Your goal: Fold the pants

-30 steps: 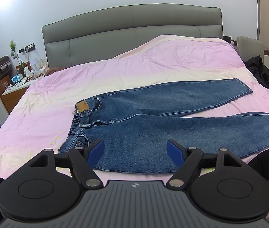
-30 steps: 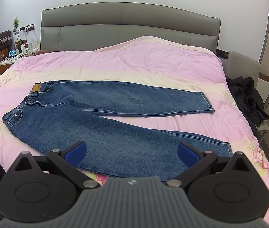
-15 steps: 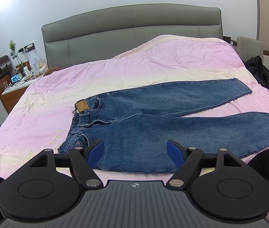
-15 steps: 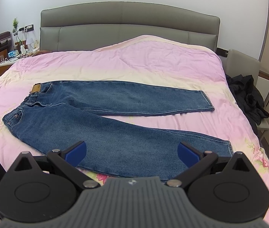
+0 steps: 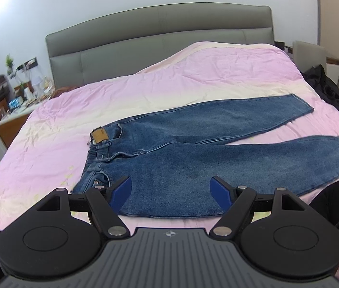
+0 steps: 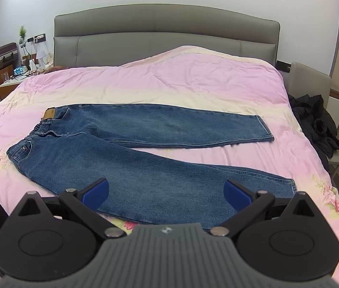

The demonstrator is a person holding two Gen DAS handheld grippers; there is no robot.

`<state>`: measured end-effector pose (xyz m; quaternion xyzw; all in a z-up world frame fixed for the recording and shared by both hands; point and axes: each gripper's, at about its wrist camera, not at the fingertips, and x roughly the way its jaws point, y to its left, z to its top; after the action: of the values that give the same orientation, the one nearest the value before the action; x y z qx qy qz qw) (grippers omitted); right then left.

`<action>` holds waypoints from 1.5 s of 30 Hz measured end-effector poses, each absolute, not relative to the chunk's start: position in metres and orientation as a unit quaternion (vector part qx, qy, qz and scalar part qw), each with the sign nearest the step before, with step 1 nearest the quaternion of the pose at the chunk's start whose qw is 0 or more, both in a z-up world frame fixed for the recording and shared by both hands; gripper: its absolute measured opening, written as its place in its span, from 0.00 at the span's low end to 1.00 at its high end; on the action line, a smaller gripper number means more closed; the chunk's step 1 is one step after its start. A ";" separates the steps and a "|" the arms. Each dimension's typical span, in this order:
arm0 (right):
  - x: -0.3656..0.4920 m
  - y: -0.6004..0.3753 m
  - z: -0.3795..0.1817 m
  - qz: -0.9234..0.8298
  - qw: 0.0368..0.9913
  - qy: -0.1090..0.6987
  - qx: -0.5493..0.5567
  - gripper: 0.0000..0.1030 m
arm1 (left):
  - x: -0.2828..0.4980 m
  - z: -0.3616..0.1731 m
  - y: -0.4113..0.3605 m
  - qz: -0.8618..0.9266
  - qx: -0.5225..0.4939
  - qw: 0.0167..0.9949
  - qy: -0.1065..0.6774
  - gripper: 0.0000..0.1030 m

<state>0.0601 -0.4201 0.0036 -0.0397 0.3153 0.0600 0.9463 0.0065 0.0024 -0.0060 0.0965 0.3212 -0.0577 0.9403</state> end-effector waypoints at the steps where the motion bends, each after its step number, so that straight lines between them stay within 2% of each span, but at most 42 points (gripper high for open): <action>1: 0.061 -0.422 0.003 0.064 0.948 0.309 -0.044 0.95 | 0.009 -0.007 0.004 -0.063 0.106 0.940 0.319 0.85; 4: 0.067 -0.435 0.000 0.081 0.948 0.301 -0.058 0.92 | 0.018 -0.011 0.014 -0.097 0.140 0.936 0.309 0.84; 11: 0.105 -0.486 -0.019 0.081 0.939 0.333 -0.041 0.72 | 0.050 -0.034 0.040 -0.148 0.253 0.892 0.345 0.84; 15: 0.129 -0.508 -0.034 0.072 0.934 0.341 -0.082 0.69 | 0.075 -0.064 0.055 -0.168 0.312 0.853 0.383 0.84; 24: 0.188 -0.547 -0.091 0.105 0.897 0.413 -0.117 0.54 | 0.135 -0.151 0.081 -0.175 0.402 0.770 0.463 0.84; 32: 0.212 -0.568 -0.146 0.147 0.840 0.477 -0.211 0.54 | 0.151 -0.223 0.081 -0.162 0.493 0.714 0.470 0.84; 34: 0.209 -0.575 -0.158 0.158 0.824 0.490 -0.238 0.56 | 0.152 -0.236 0.076 -0.155 0.515 0.706 0.460 0.84; 36: 0.205 -0.583 -0.169 0.164 0.809 0.503 -0.258 0.63 | 0.152 -0.245 0.071 -0.151 0.529 0.702 0.453 0.84; 39: 0.199 -0.589 -0.186 0.172 0.790 0.515 -0.285 0.65 | 0.156 -0.252 0.067 -0.145 0.541 0.700 0.444 0.84; 40: 0.198 -0.590 -0.193 0.175 0.783 0.518 -0.297 0.66 | 0.157 -0.252 0.067 -0.143 0.540 0.700 0.445 0.83; 41: 0.197 -0.591 -0.199 0.177 0.776 0.519 -0.310 0.66 | 0.158 -0.251 0.066 -0.141 0.536 0.702 0.447 0.76; 42: 0.197 -0.591 -0.205 0.176 0.774 0.516 -0.322 0.66 | 0.161 -0.249 0.066 -0.140 0.529 0.705 0.451 0.63; 44: 0.196 -0.595 -0.214 0.170 0.778 0.507 -0.329 0.71 | 0.162 -0.246 0.065 -0.130 0.521 0.712 0.453 0.53; 45: 0.197 -0.598 -0.217 0.164 0.784 0.502 -0.326 0.74 | 0.160 -0.246 0.063 -0.123 0.525 0.713 0.449 0.45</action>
<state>0.1966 -0.5980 -0.2168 -0.3264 0.5020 0.1643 0.7839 0.1602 0.0630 -0.2459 0.5247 0.4490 -0.1228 0.7127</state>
